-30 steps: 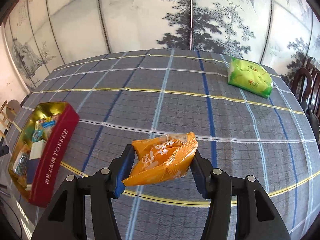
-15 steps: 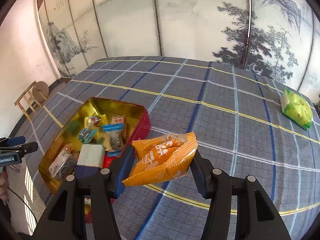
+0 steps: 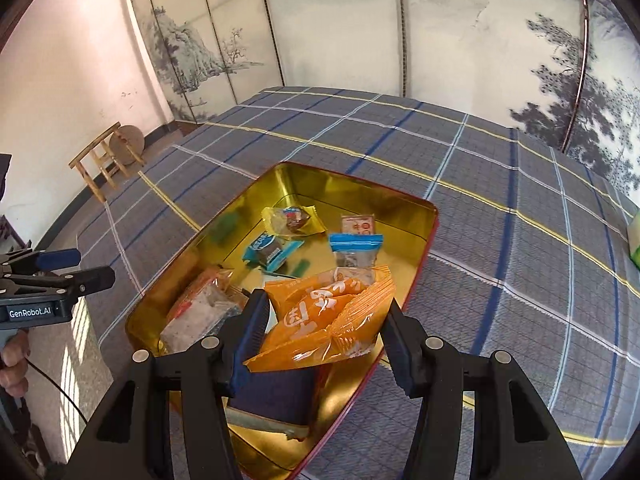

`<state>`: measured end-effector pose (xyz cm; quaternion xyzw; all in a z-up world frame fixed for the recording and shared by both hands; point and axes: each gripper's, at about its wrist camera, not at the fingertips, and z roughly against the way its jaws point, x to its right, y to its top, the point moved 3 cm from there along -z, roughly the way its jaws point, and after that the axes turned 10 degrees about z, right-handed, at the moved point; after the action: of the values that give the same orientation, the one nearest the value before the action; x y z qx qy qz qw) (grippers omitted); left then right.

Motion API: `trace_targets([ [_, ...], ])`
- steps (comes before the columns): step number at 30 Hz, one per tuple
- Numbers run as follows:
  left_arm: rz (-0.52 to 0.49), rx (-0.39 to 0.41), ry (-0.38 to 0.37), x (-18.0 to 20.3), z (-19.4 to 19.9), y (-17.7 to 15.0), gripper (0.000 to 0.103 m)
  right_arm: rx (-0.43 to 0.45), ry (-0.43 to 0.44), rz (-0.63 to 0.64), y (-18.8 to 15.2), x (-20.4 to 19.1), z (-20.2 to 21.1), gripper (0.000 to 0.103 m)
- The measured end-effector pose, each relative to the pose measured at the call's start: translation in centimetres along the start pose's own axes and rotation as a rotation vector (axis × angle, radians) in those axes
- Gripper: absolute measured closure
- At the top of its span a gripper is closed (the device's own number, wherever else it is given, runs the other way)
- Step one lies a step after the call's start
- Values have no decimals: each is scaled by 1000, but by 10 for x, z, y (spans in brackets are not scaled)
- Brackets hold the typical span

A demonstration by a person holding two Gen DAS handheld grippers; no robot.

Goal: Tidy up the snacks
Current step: 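Lower the orange packet into the tin and open the right gripper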

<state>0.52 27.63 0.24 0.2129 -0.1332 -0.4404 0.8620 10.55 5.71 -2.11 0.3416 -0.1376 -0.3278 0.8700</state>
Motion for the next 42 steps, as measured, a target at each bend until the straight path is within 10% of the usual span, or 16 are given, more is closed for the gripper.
trace_targets([
  [26, -13, -23, 6, -5, -4, -9, 25, -76, 35, -68, -6, -15, -37, 45],
  [42, -53, -11, -1, 13, 5, -13, 25, -31, -4, -76, -3, -22, -17, 20],
])
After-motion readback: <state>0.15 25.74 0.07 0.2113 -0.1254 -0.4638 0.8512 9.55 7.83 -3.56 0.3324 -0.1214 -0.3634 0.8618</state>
